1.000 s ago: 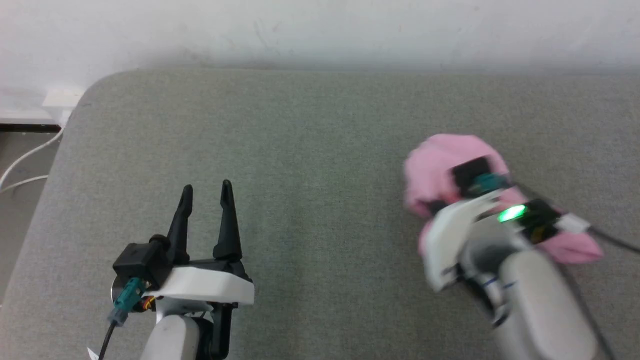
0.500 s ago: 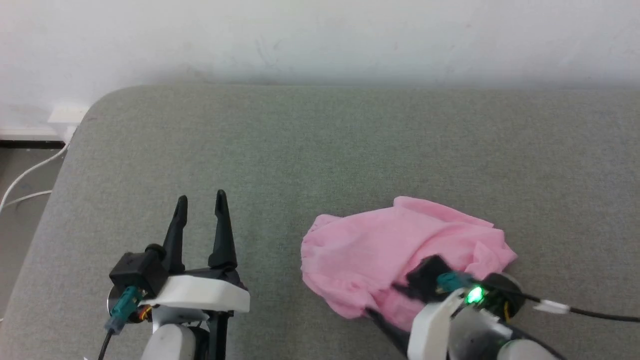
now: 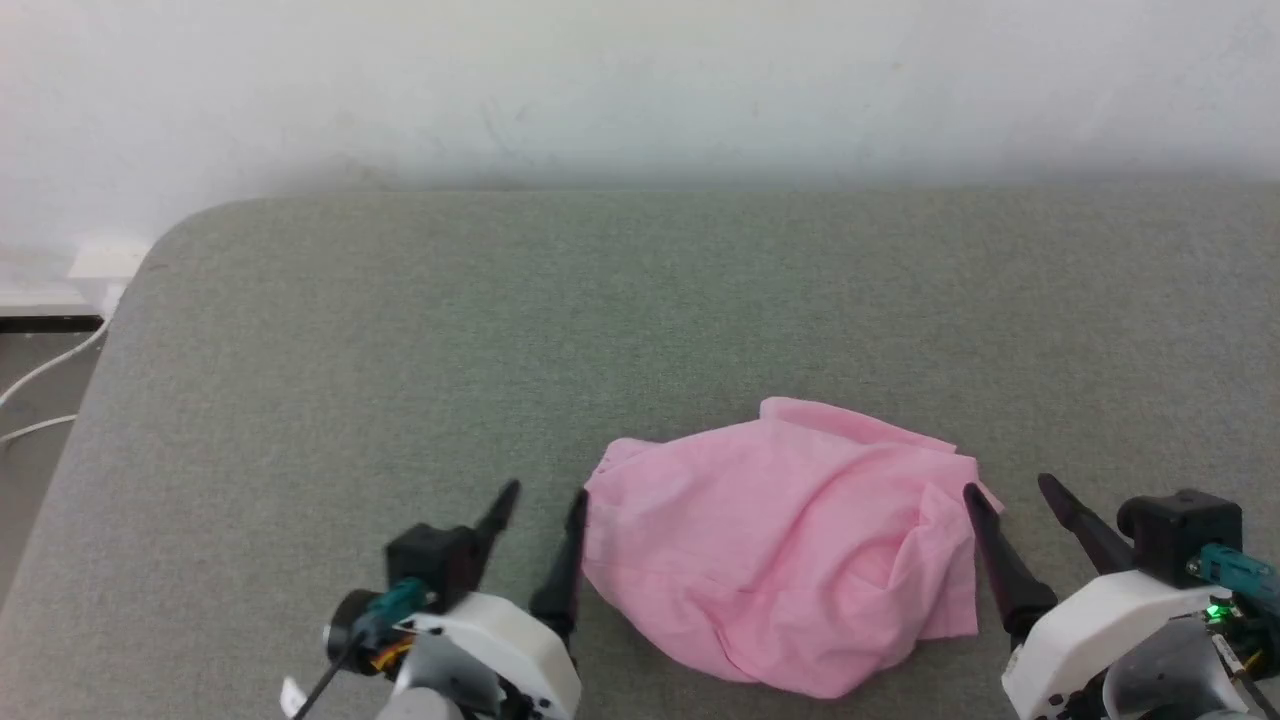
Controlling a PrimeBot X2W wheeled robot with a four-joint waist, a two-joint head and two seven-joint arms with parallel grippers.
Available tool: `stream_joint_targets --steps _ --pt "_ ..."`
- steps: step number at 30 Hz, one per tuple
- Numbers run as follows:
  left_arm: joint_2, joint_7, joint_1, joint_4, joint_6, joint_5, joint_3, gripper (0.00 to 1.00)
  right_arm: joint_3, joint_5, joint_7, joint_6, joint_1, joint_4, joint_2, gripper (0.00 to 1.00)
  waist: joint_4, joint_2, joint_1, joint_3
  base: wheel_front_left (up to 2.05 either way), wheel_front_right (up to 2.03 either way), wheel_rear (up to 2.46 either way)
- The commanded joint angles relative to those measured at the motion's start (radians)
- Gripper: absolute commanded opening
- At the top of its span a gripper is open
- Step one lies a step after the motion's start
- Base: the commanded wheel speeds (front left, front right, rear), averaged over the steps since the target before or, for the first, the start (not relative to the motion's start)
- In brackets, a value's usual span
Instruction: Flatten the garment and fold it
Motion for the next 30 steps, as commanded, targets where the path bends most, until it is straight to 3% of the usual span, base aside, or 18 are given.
stream_joint_targets --steps 1,4,10,15,17,18,19,20,26,30 --pt "0.012 0.046 -0.024 0.024 -0.019 0.006 -0.025 1.0 -0.011 -0.008 -0.01 -0.001 0.008 0.008 0.012 1.0 -0.014 0.0002 0.0001 0.01 0.0 0.0 0.0" --pt "0.027 0.146 -0.041 0.064 -0.028 0.012 -0.056 1.0 -0.022 -0.01 -0.016 -0.001 0.004 0.017 0.02 1.0 -0.032 0.0002 0.0001 0.02 0.0 0.0 0.0" --pt "0.032 0.299 -0.065 0.107 -0.003 0.005 -0.067 1.0 -0.013 -0.001 -0.027 -0.001 -0.013 0.026 0.027 1.0 -0.058 0.0002 0.0001 0.043 0.0 0.0 0.0" --pt "0.04 0.46 -0.073 0.132 0.076 0.028 -0.071 1.0 0.0 0.004 -0.034 -0.001 -0.026 0.037 0.029 1.0 -0.072 0.0002 0.0001 0.059 0.0 0.0 0.0" --pt "0.039 0.475 -0.073 0.118 0.101 0.031 -0.066 1.0 0.005 0.007 -0.036 -0.001 -0.028 0.043 0.03 1.0 -0.073 0.0002 0.0001 0.063 0.0 0.0 0.0" --pt "0.037 0.47 -0.071 0.107 0.11 0.028 -0.06 0.65 0.008 0.008 -0.036 -0.001 -0.029 0.046 0.03 1.0 -0.073 0.0002 0.0001 0.064 0.0 0.0 0.0" --pt "0.035 0.457 -0.07 0.096 0.12 0.027 -0.054 0.41 0.012 0.01 -0.036 -0.001 -0.029 0.05 0.03 1.0 -0.072 0.0002 0.0001 0.065 0.0 0.0 0.0" --pt "0.033 0.439 -0.069 0.084 0.133 0.026 -0.044 0.0 0.014 0.013 -0.036 -0.001 -0.029 0.054 0.03 1.0 -0.071 0.0002 0.0001 0.065 0.0 0.0 0.0" --pt "0.02 0.308 -0.035 0.028 0.207 -0.002 0.029 0.0 0.036 0.023 -0.042 -0.001 -0.021 0.062 0.03 1.0 -0.048 0.0002 0.0001 0.057 0.0 0.0 0.0" --pt "0.019 0.273 -0.001 0.008 0.224 -0.027 0.06 0.0 0.094 0.035 -0.01 -0.001 -0.003 0.057 0.03 1.0 -0.023 0.0002 0.0001 0.054 0.0 0.0 0.0"
